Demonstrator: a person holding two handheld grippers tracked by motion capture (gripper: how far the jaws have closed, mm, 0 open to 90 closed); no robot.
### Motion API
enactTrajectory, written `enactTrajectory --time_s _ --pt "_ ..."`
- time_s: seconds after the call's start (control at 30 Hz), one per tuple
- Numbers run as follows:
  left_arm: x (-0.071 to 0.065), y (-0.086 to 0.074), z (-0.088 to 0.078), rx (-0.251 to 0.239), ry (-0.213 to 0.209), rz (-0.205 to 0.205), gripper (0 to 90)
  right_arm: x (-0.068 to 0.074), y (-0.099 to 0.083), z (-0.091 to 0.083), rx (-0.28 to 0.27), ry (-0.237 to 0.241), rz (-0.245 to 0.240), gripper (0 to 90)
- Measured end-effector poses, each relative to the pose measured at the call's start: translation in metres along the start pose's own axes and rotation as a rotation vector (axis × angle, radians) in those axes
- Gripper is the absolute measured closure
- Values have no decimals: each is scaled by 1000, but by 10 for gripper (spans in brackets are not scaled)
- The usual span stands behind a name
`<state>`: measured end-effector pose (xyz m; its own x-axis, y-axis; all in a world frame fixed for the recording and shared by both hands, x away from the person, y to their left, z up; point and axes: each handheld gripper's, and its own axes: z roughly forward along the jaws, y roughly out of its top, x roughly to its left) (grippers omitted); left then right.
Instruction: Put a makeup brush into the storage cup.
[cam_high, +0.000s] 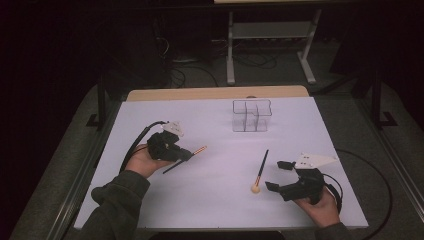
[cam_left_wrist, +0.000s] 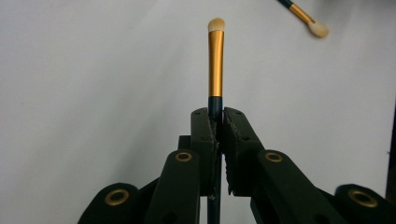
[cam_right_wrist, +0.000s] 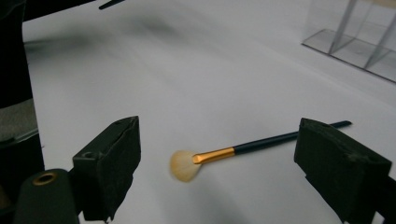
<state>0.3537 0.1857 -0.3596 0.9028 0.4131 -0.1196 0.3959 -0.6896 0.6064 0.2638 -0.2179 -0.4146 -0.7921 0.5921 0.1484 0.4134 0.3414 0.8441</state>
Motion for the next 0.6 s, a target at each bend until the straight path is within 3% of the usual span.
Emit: enactTrajectory --time_s 0.17,0.3,0.5,0.6 --pt "-9 0 -2 -39 -25 11 832 7 9 7 9 32 -25 139" --pt "-16 1 -2 -49 -36 44 832 11 16 10 11 50 -48 139" --pt "-28 4 -2 -68 -51 75 832 12 25 17 13 74 -41 139" --pt "-34 5 -3 -104 -65 86 832 12 30 23 13 90 -42 139"
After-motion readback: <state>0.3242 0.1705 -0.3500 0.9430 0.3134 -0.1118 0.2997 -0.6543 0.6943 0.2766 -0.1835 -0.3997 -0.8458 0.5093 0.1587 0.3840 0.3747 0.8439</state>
